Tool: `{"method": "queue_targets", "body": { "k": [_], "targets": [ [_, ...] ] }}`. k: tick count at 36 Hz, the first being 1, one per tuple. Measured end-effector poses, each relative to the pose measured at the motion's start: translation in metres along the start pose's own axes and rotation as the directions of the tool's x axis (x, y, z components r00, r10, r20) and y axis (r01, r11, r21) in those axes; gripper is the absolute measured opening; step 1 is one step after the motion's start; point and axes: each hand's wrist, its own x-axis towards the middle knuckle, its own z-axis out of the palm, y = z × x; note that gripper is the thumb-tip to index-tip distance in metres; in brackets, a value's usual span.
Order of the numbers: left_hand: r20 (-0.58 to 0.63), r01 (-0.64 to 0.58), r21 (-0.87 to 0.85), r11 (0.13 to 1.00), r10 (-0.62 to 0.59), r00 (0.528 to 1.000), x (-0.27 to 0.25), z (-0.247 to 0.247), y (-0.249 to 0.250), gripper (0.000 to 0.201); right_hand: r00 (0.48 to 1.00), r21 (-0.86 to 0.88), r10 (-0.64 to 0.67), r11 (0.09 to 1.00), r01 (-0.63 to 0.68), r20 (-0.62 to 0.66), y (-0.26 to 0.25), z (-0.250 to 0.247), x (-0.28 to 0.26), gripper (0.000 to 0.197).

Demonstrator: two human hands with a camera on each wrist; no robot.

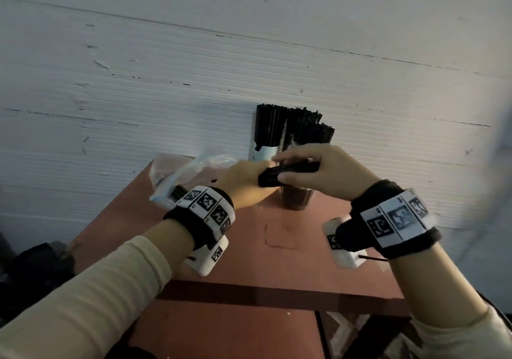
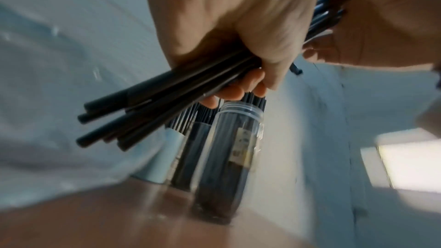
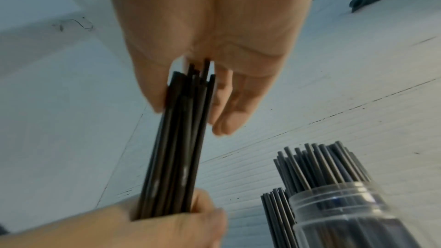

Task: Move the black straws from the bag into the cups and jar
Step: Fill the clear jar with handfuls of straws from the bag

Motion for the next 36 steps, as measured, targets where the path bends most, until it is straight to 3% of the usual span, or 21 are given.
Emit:
{"method": "queue_targets", "body": {
  "k": [2,4,8,12,15,18,21,27,31,36],
  "targets": [
    [-0.046,0.057,-0.122,0.991,-0.063,0.997,0.003,0.004,0.004,0.018,0.981,0.012,-0.050,0.998,0.054,-0.188,-0.002,-0.004,0.002,0.029],
    [-0.086,0.066,-0.234,0.970,-0.088,0.992,0.006,0.009,0.009,0.025,0.929,0.026,-0.100,0.993,0.117,-0.357,-0.005,-0.005,0.006,0.030],
    [-0.048,0.066,-0.484,0.872,-0.102,0.994,0.006,0.015,0.022,0.027,0.846,-0.027,-0.227,0.969,0.245,-0.482,-0.012,0.004,0.018,0.035],
    [0.014,0.101,-0.598,0.795,-0.115,0.993,0.004,0.020,0.026,0.018,0.824,-0.086,-0.292,0.954,0.288,-0.486,-0.010,0.020,0.027,0.032],
    [0.100,0.174,-0.642,0.747,-0.143,0.985,0.003,0.025,0.018,0.006,0.882,-0.074,-0.261,0.965,0.252,-0.392,-0.006,0.032,0.030,0.031],
    [0.186,0.232,-0.618,0.751,-0.147,0.971,0.001,0.026,0.010,0.021,0.924,-0.074,-0.229,0.974,0.217,-0.305,0.000,0.043,0.032,0.024],
    [0.196,0.251,-0.592,0.766,-0.165,0.967,0.003,0.027,0.005,0.014,0.915,-0.058,-0.237,0.971,0.231,-0.326,0.000,0.046,0.034,0.023],
    [0.187,0.263,-0.612,0.746,-0.187,0.964,0.004,0.022,0.008,0.022,0.899,-0.057,-0.234,0.972,0.230,-0.370,-0.001,0.046,0.035,0.029],
    [0.287,0.316,-0.573,0.756,-0.176,0.942,-0.001,0.022,0.007,0.025,0.923,-0.018,-0.203,0.978,0.209,-0.327,0.004,0.050,0.035,0.025],
    [0.297,0.324,-0.506,0.799,-0.191,0.936,-0.001,0.020,0.007,0.019,0.888,-0.031,-0.229,0.971,0.237,-0.399,0.005,0.053,0.036,0.030]
  ]
}}
